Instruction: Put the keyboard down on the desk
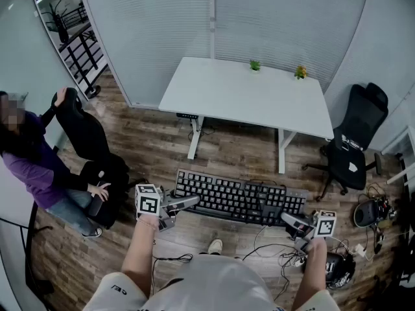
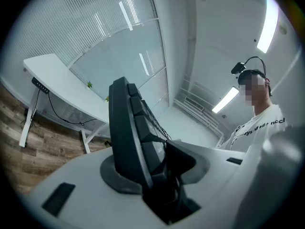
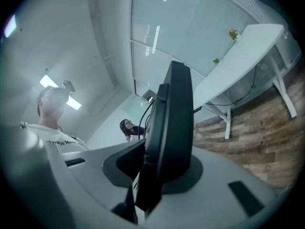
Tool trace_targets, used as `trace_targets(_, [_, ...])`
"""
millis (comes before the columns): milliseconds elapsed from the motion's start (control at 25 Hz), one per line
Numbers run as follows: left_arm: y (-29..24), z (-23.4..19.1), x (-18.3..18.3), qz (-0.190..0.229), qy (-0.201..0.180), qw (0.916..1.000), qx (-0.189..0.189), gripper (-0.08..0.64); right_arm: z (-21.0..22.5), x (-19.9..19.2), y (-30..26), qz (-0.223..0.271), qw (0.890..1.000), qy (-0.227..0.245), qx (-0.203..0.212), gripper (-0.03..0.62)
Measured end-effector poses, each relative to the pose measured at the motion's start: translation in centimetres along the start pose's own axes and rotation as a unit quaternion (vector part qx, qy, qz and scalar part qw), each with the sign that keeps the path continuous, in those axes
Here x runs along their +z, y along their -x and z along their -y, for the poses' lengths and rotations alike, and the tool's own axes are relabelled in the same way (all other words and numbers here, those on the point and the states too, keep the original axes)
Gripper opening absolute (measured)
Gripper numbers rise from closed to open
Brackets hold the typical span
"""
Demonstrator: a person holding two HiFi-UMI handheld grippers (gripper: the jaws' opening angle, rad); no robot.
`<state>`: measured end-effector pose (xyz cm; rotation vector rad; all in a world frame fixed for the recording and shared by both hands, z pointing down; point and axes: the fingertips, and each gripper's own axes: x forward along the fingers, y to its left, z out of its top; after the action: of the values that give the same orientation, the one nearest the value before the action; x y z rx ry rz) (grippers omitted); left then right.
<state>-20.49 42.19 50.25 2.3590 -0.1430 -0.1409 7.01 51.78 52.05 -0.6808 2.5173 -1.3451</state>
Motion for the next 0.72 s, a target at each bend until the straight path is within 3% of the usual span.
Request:
trace_targets(480, [0.0,-2.0,1.4,-0.004,0.005,0.9999,-0.008,0.18,1.1,1.0,-1.3,0.005,1.0,0.003,-0.009,0.11])
trace_targets(600, [-0.5,-2.7,1.8,-0.003,0.006,1.0,-0.007,0.179,1.5,2.0,-1.5,-0.004,1.0,0.026,-0.003,0.114])
trace_targets(720, [-0.9,-3.7,2.4,0.0,0.008,1.0,-0.005,0.179,2.8,2.8,-1.7,-0.003,1.0,0.01,-0.006,0.114])
